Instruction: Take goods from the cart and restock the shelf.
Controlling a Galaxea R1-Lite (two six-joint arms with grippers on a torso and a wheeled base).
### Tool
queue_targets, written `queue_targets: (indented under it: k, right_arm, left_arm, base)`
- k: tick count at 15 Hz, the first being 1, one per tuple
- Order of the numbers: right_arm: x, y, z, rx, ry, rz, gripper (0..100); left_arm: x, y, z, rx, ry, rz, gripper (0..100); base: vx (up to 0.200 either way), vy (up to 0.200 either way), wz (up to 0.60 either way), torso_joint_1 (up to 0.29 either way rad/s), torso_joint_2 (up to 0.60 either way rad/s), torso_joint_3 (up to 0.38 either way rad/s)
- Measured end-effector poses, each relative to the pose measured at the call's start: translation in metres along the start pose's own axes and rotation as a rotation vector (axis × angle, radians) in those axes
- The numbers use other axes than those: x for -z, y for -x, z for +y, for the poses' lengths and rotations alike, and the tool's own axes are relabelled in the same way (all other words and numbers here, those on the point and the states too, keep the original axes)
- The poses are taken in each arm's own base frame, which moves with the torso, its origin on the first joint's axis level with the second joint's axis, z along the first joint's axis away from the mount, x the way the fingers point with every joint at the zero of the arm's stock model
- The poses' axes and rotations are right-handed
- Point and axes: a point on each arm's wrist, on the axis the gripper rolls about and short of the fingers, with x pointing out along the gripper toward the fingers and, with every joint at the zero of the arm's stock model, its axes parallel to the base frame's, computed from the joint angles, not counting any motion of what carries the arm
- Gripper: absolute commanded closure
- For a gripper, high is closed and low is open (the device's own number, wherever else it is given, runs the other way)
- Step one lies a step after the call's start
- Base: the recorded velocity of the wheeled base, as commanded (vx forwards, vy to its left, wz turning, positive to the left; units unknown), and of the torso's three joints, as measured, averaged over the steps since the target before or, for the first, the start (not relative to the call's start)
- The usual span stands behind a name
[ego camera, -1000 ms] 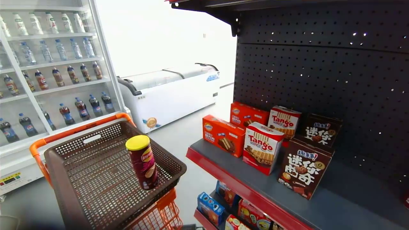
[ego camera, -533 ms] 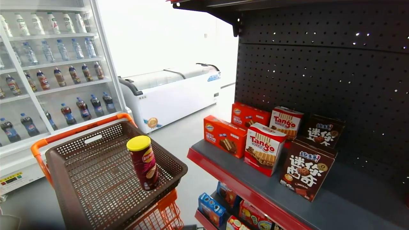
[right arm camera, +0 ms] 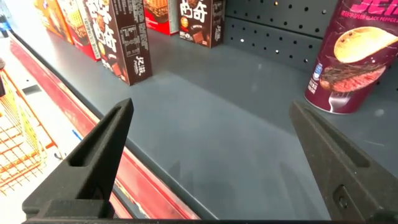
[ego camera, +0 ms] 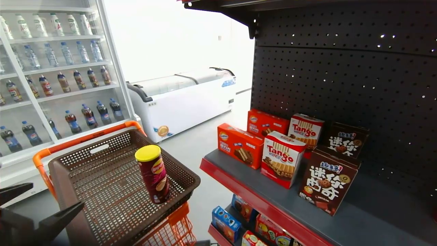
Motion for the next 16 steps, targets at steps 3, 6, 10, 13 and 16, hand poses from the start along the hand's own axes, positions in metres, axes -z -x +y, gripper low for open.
queue_targets:
  k: [3, 6, 10, 13, 16]
  right_arm:
    - [0.000, 0.000, 0.000, -0.001, 0.000, -0.001, 0]
    - [0.000, 0.000, 0.000, 0.000, 0.000, -0.001, 0]
    - [0.000, 0.000, 0.000, 0.000, 0.000, 0.000, 0]
    - [0.000, 0.000, 0.000, 0.000, 0.000, 0.000, 0]
    - [0.000, 0.000, 0.000, -0.001, 0.000, 0.000, 0]
  left_arm:
    - [-0.006, -0.049, -0.002, 0.037, -0.010, 0.098, 0]
    - [-0.007, -0.095, -0.003, 0.049, -0.013, 0.136, 0]
    - [-0.001, -0.152, -0.006, 0.046, -0.012, 0.097, 0]
    - [0.011, -0.183, -0.009, 0.042, -0.009, 0.058, 0]
    - [0.029, -0.203, -0.014, 0.035, 0.002, -0.005, 0]
  base:
    - [0.000, 0.000, 0.00, 0.000, 0.00, 0.000]
    - [0.000, 0.000, 0.00, 0.000, 0.00, 0.000]
    - [0.000, 0.000, 0.00, 0.000, 0.00, 0.000]
    - [0.000, 0.000, 0.00, 0.000, 0.00, 0.000]
    - [0.000, 0.000, 0.00, 0.000, 0.00, 0.000]
